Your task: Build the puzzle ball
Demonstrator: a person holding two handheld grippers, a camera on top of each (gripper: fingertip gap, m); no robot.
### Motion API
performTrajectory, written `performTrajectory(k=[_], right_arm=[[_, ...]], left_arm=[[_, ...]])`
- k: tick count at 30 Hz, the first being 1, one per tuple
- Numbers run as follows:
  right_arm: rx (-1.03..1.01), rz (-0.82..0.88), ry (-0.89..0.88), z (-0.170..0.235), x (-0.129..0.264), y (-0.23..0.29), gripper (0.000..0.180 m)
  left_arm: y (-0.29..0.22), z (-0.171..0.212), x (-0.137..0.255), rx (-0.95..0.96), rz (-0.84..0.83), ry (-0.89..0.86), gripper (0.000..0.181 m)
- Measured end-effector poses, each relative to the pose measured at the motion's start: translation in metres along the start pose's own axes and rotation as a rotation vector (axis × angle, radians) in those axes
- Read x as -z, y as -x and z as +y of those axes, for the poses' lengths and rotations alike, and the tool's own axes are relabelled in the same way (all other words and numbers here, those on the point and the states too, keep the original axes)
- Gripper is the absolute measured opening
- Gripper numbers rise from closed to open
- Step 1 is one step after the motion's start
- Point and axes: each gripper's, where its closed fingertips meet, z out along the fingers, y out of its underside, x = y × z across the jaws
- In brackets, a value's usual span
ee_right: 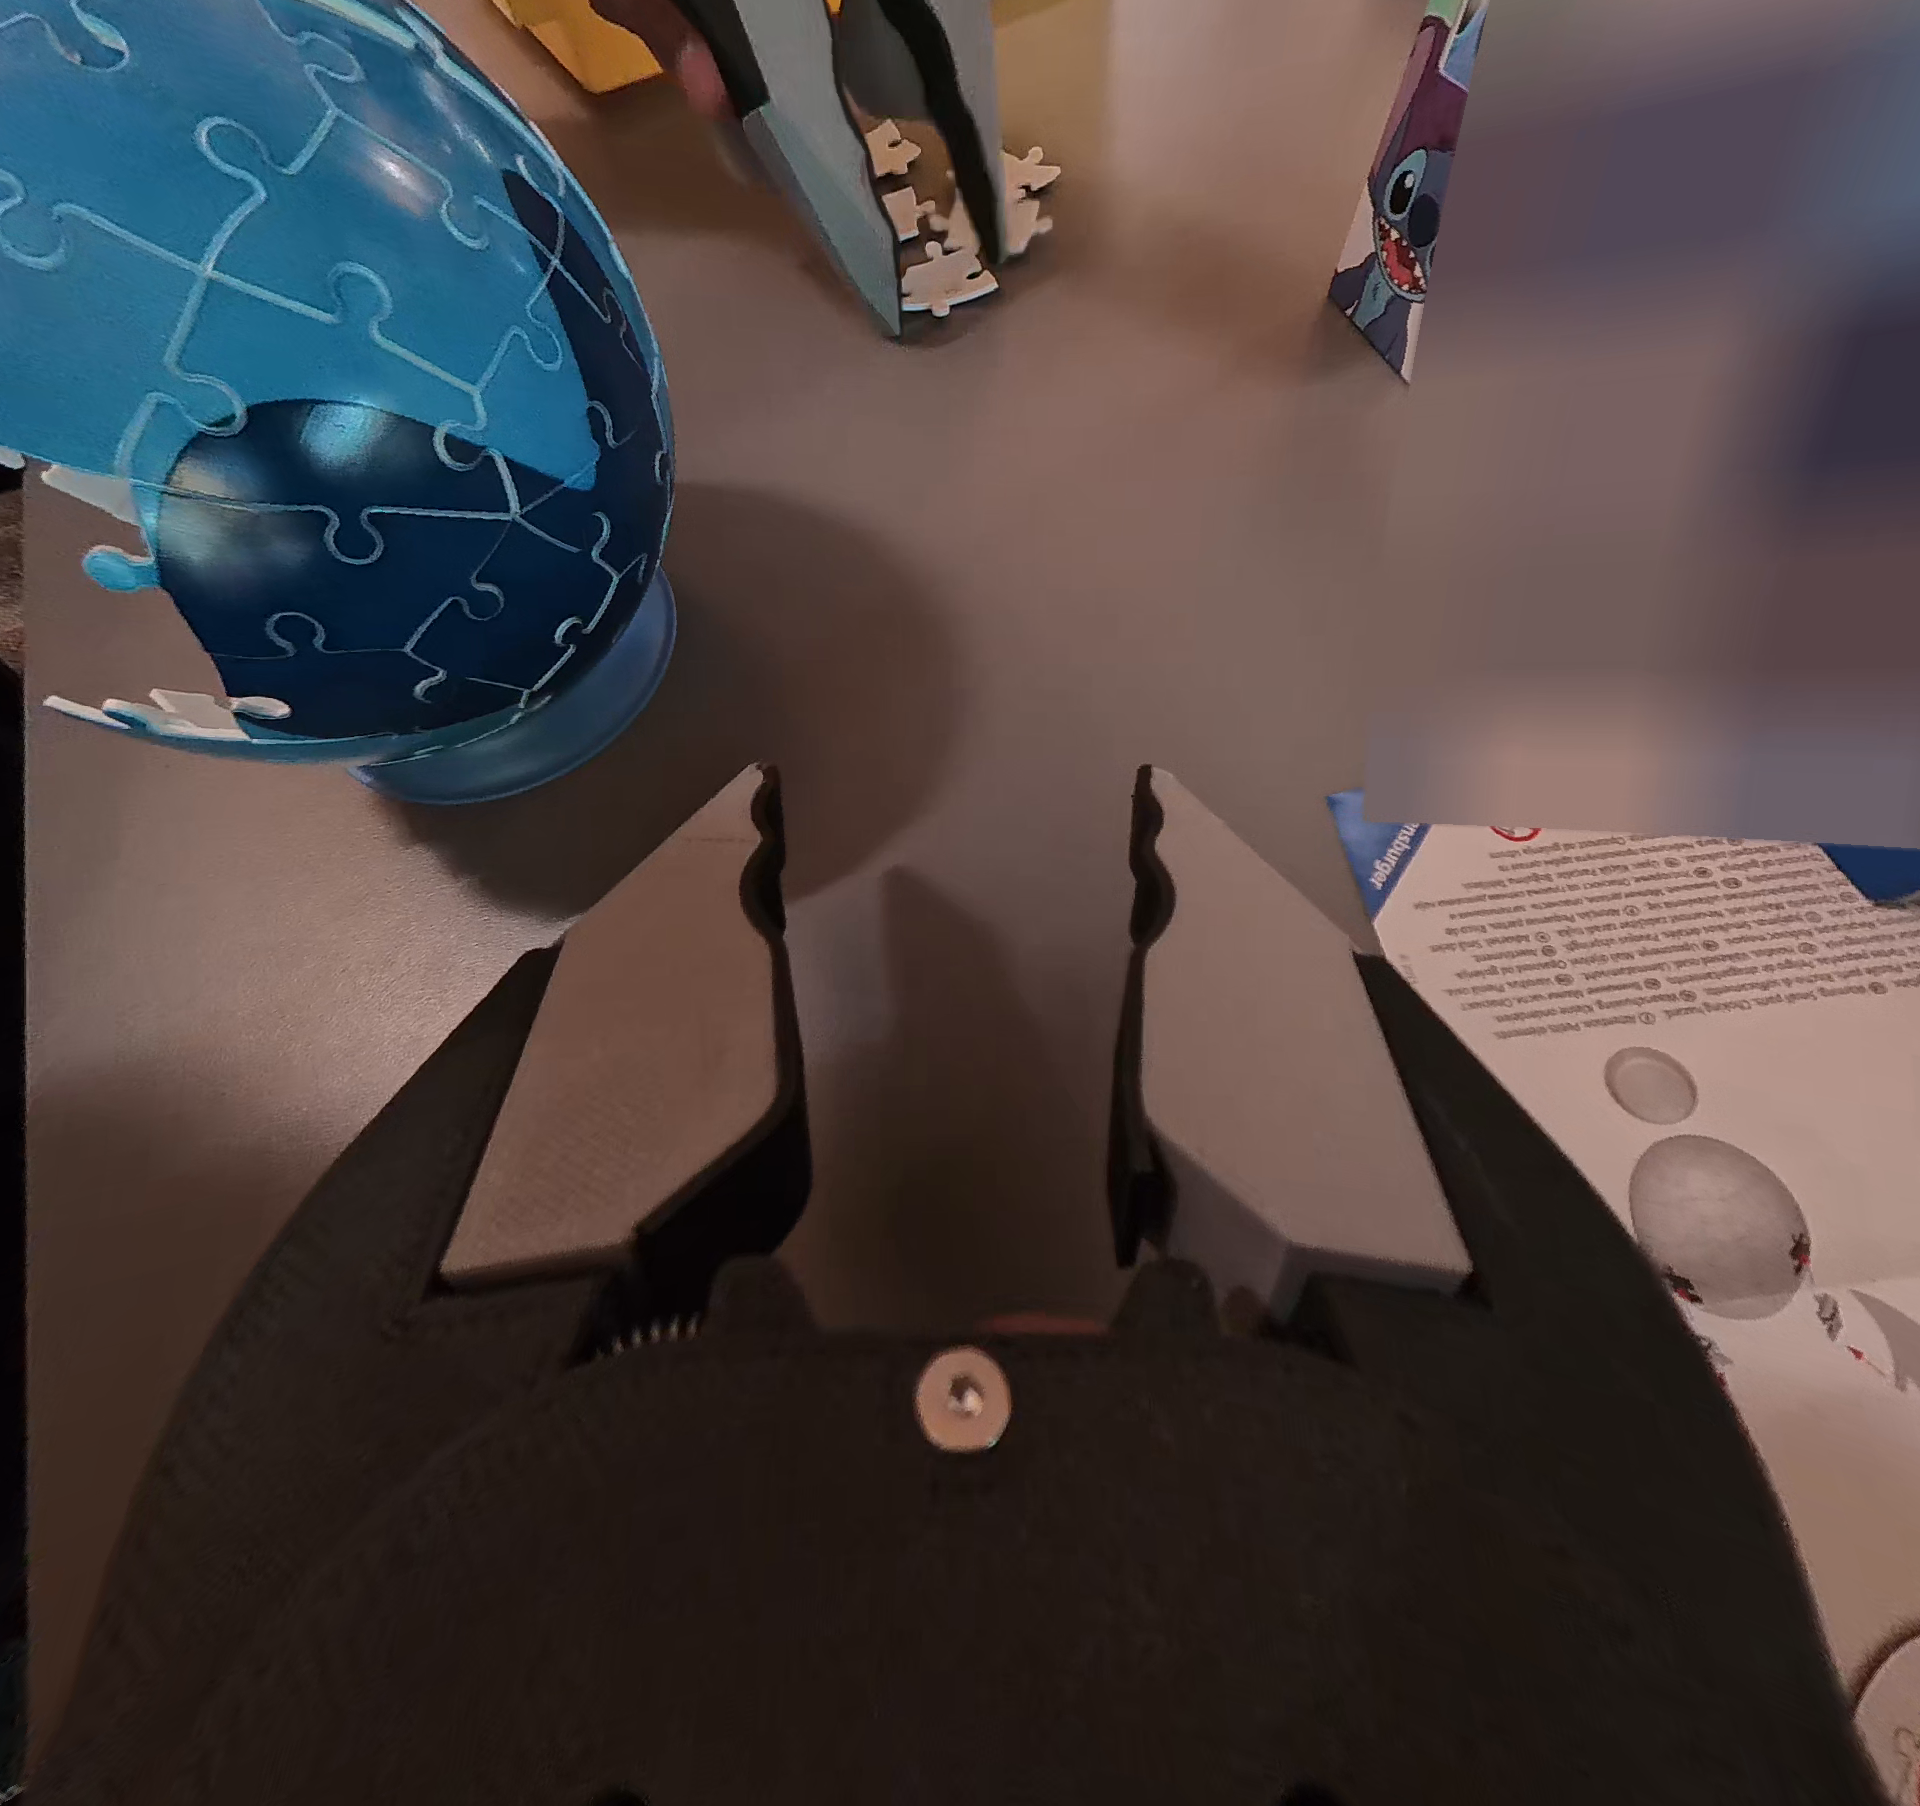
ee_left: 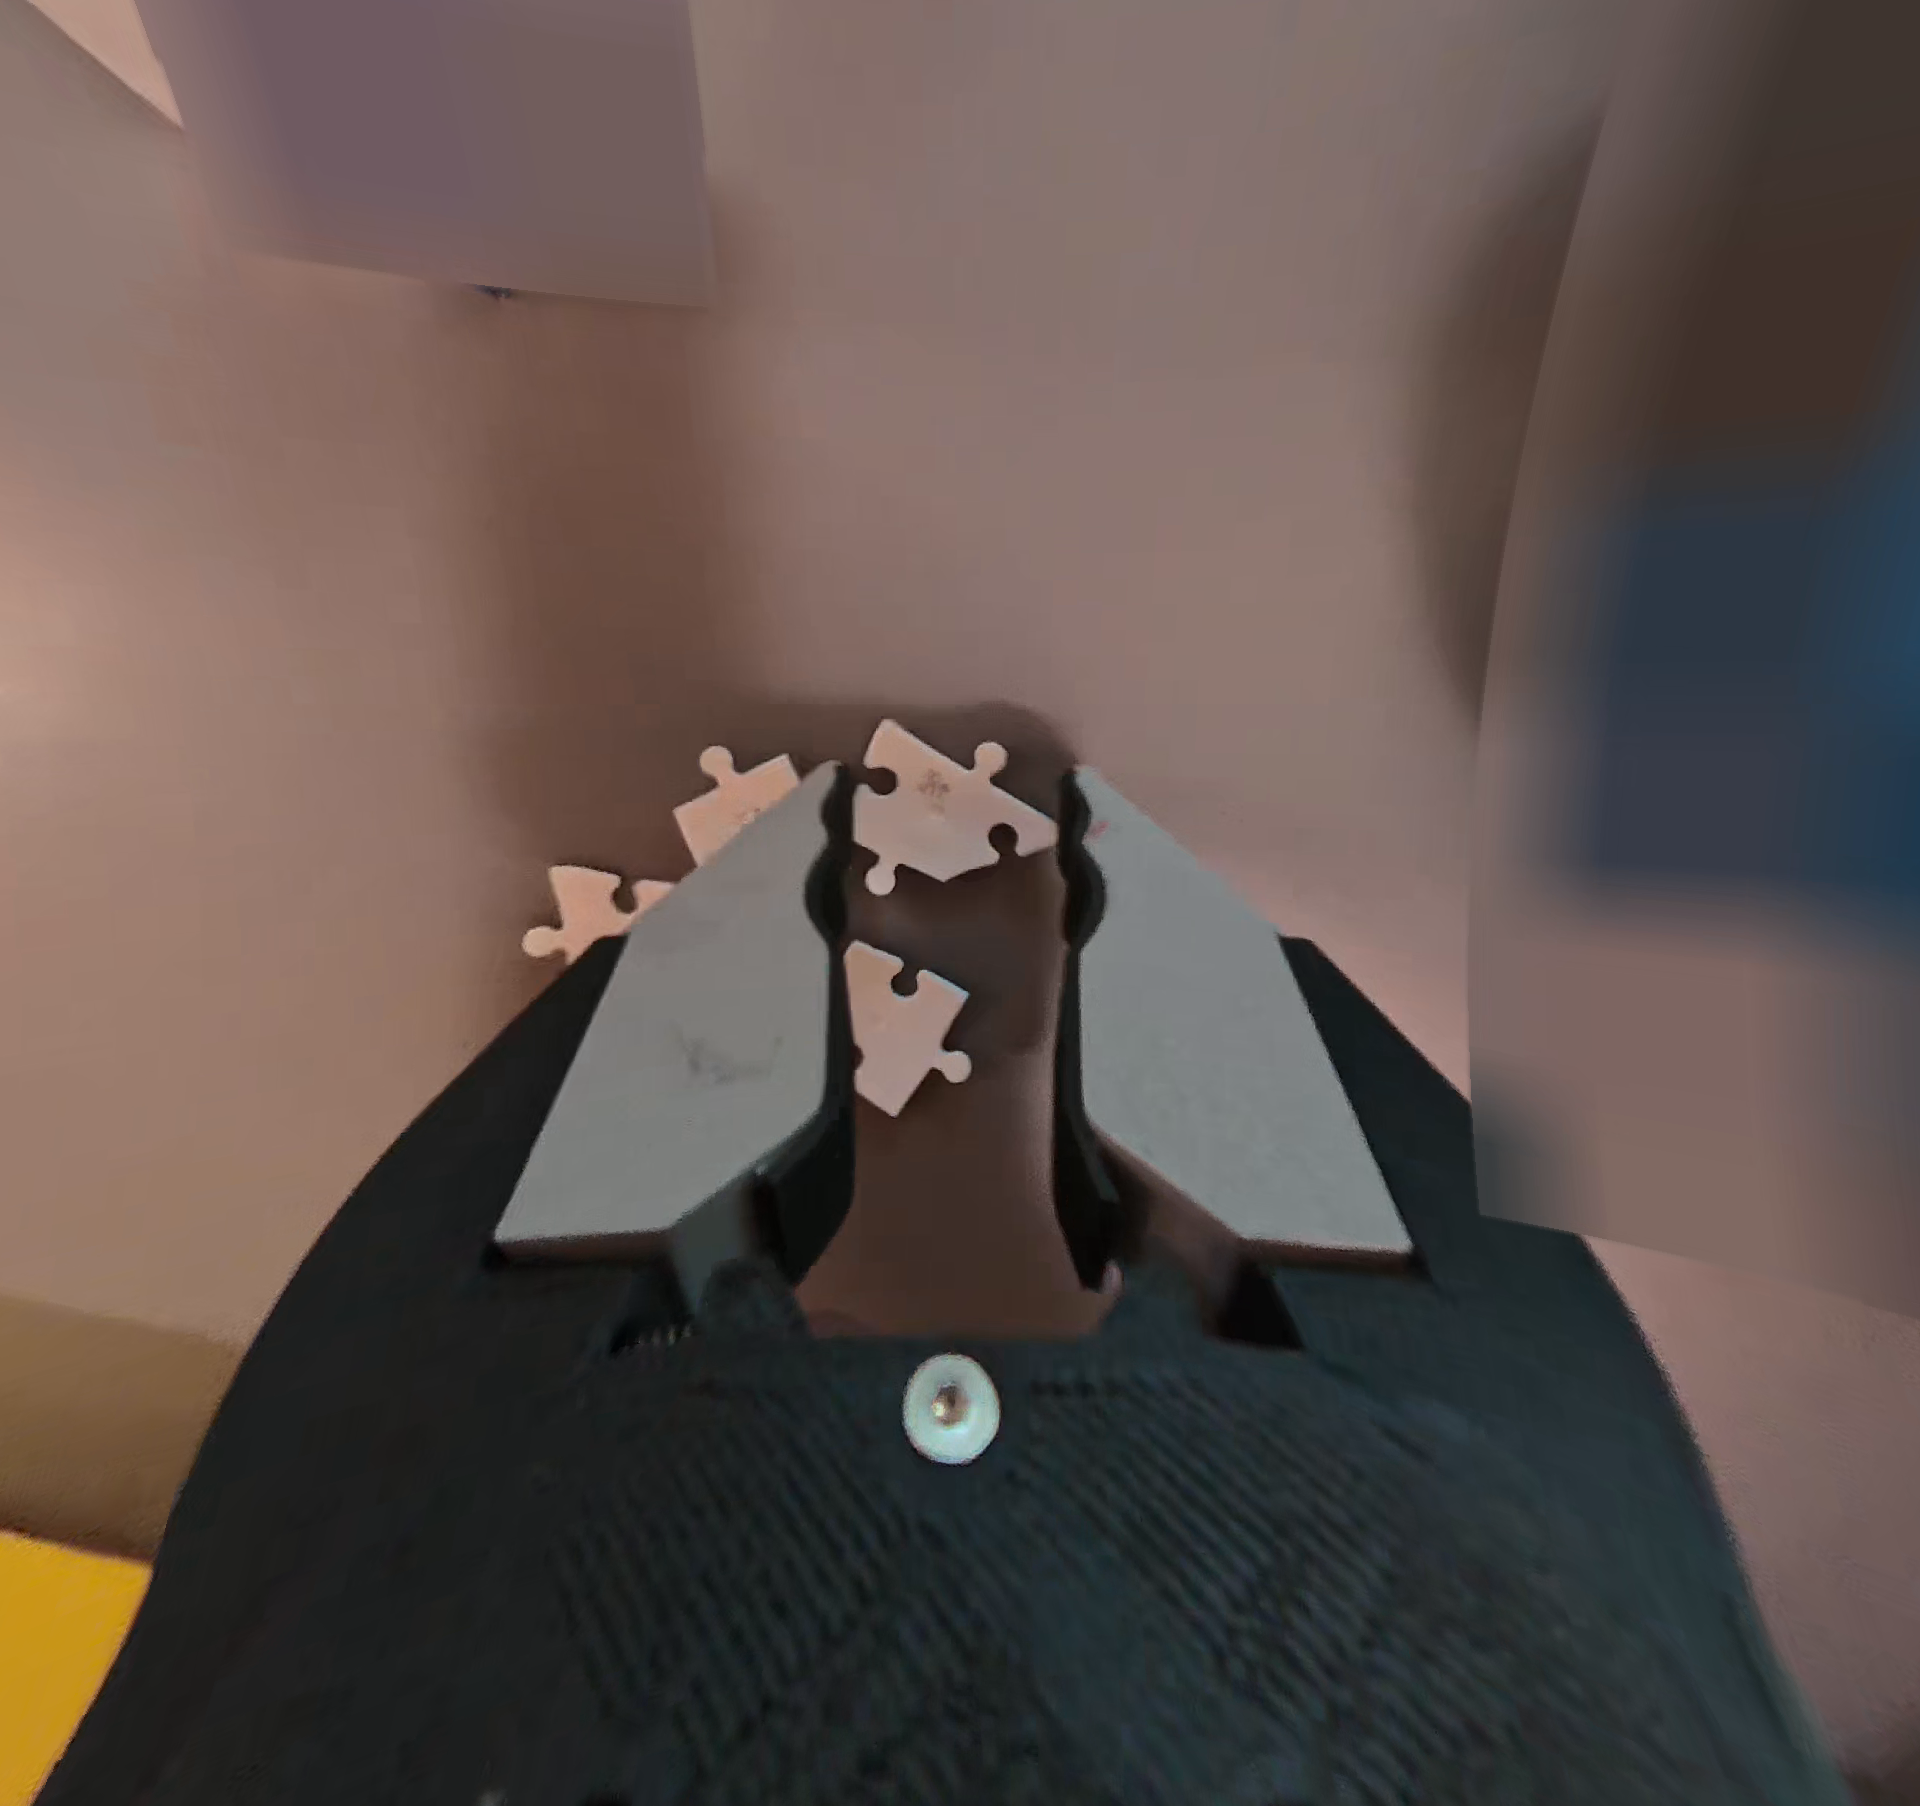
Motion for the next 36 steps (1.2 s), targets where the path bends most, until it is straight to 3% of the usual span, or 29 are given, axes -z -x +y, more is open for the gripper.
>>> performTrajectory(k=[7, 9, 11, 18, 24, 29, 36], right_arm=[[-0.011, -0.005, -0.008, -0.001, 0.001, 0.0, 0.064], [-0.017, -0.005, -0.016, -0.002, 0.001, -0.001, 0.063], [-0.023, -0.007, -0.023, -0.003, 0.002, -0.001, 0.063], [-0.054, -0.012, -0.059, -0.007, 0.006, -0.006, 0.062], [-0.047, -0.002, -0.101, -0.011, 0.011, -0.008, 0.059], [-0.052, 0.007, -0.119, -0.013, 0.013, -0.011, 0.059], [-0.071, -0.005, -0.147, -0.017, 0.015, -0.013, 0.056]], left_arm=[[-0.001, 0.001, 0.001, -0.004, 0.0, -0.049, 0.03], [-0.001, 0.0, 0.002, -0.011, -0.028, -0.071, 0.022], [0.002, -0.004, 0.005, -0.017, -0.068, -0.115, 0.002], [0.002, 0.001, 0.005, 0.05, -0.101, -0.156, 0.003], [0.012, -0.009, 0.035, 0.151, -0.174, -0.266, 0.004], [0.015, -0.005, 0.05, 0.283, -0.185, -0.349, 0.019], [0.01, 0.007, 0.035, 0.236, -0.222, -0.279, 0.026]])
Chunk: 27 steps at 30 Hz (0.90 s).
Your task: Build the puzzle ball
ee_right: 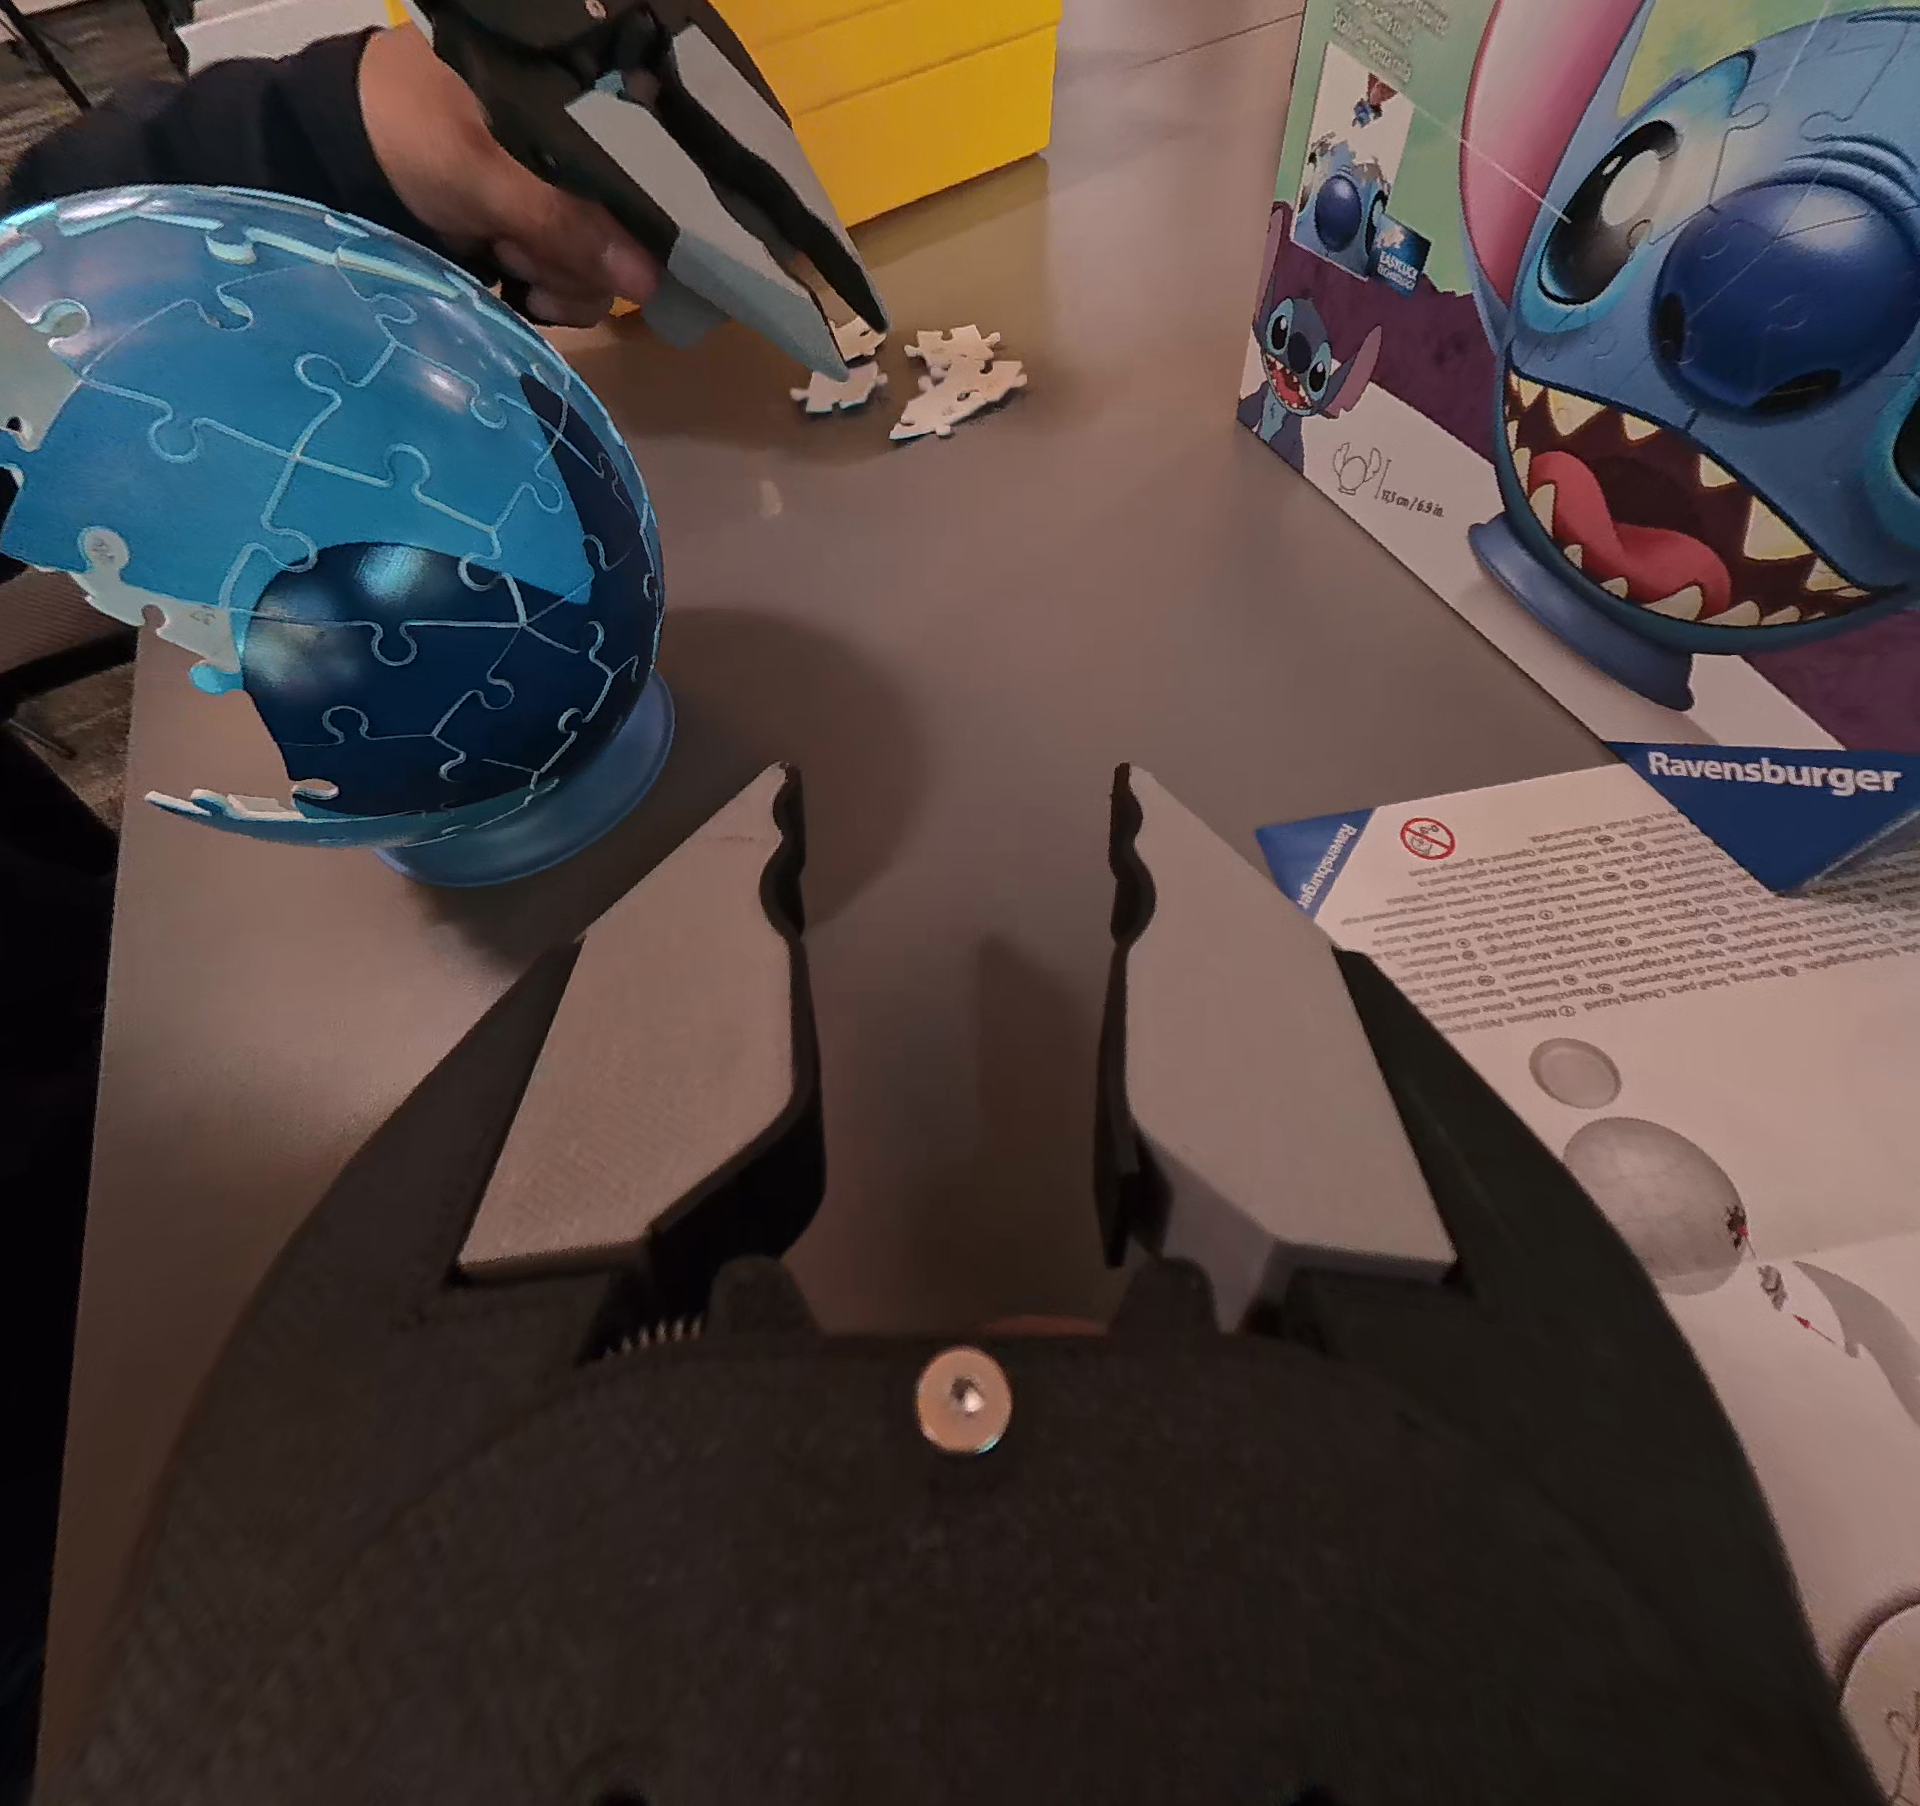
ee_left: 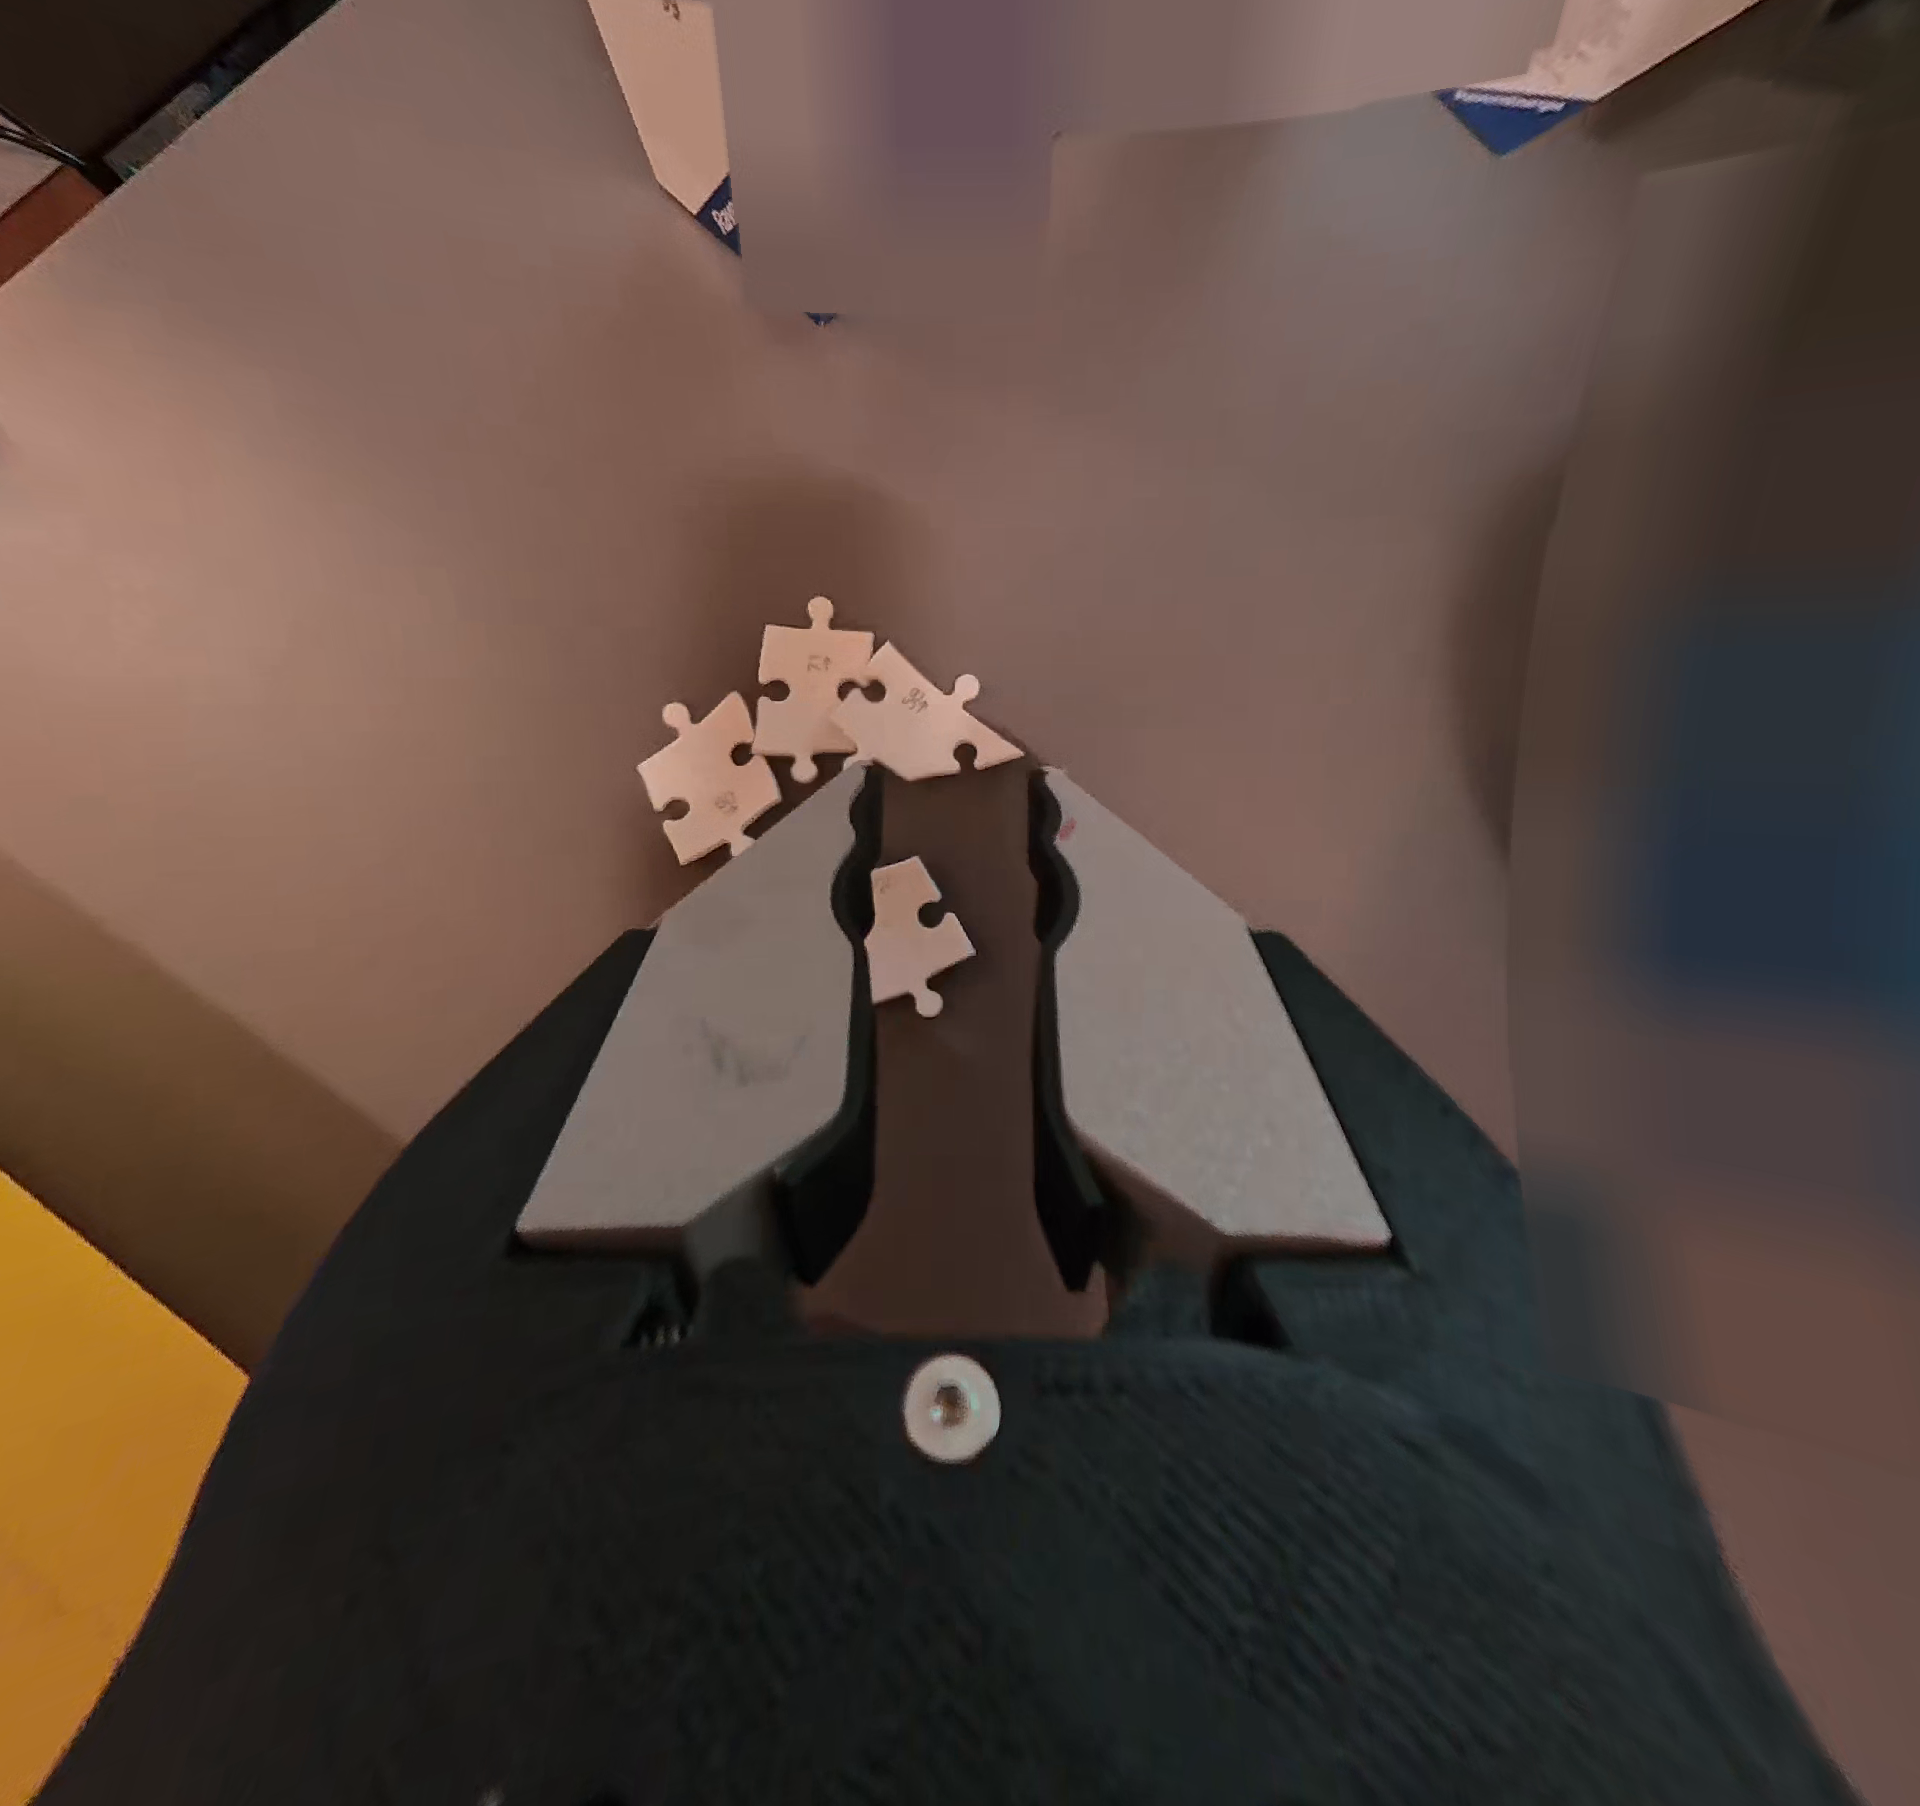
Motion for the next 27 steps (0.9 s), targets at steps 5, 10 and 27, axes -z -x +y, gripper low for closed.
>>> performTrajectory(k=[5, 10, 27], right_arm=[[0.01, 0.012, 0.001, 0.0, 0.001, -0.002, 0.056], [0.015, 0.002, 0.007, 0.0, -0.001, -0.001, 0.056], [0.031, -0.021, -0.012, -0.004, 0.002, 0.006, 0.056]], left_arm=[[-0.003, 0.007, -0.012, 0.006, 0.0, 0.025, 0.029], [0.007, 0.003, -0.029, -0.016, -0.052, 0.054, 0.043], [0.008, 0.001, -0.032, -0.044, -0.015, -0.022, 0.025]])
